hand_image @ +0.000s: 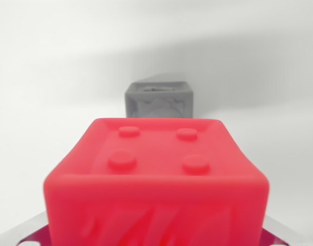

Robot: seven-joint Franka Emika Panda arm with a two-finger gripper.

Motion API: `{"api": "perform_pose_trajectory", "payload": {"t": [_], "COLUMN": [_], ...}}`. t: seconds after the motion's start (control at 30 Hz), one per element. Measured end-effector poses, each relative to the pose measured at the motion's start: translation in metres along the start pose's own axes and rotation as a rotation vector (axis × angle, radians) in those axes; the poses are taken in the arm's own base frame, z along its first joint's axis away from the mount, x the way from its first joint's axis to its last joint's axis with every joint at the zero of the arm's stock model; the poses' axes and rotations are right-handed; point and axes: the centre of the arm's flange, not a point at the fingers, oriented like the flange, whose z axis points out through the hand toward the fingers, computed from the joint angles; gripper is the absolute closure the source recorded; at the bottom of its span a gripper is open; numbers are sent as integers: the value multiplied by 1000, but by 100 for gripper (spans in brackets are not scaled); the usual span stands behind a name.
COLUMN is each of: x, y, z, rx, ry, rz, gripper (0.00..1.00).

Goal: Destack cube

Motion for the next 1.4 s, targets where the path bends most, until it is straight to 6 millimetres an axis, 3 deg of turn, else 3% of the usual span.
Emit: {"api": "perform_pose_trajectory", "payload": {"t": [0.27, 1.4], "x": [1, 62], "y": [0, 15], "z": [-22, -6], "rx": [5, -6], "ry": [2, -3], "rz": [-10, -159], "gripper": [100, 100]}}
